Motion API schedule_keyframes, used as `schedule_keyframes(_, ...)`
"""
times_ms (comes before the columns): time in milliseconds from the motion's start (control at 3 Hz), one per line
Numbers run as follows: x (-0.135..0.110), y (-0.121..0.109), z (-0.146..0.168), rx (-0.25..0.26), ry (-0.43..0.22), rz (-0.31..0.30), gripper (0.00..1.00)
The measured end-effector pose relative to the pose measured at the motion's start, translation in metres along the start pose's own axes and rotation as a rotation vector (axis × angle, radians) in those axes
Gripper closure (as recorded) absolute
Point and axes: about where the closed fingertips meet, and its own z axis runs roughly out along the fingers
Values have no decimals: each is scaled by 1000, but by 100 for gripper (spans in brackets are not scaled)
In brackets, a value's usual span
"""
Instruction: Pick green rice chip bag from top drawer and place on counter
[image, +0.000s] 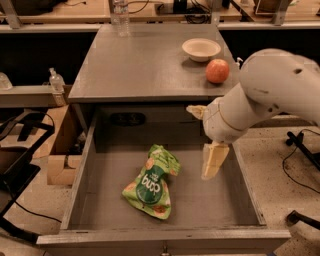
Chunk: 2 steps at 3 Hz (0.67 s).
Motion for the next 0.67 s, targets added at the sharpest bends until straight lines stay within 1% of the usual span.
schedule_keyframes(333, -2, 7, 56, -45, -20, -46, 0)
schedule_keyframes(667, 2, 12, 106, -99, -30, -96, 0)
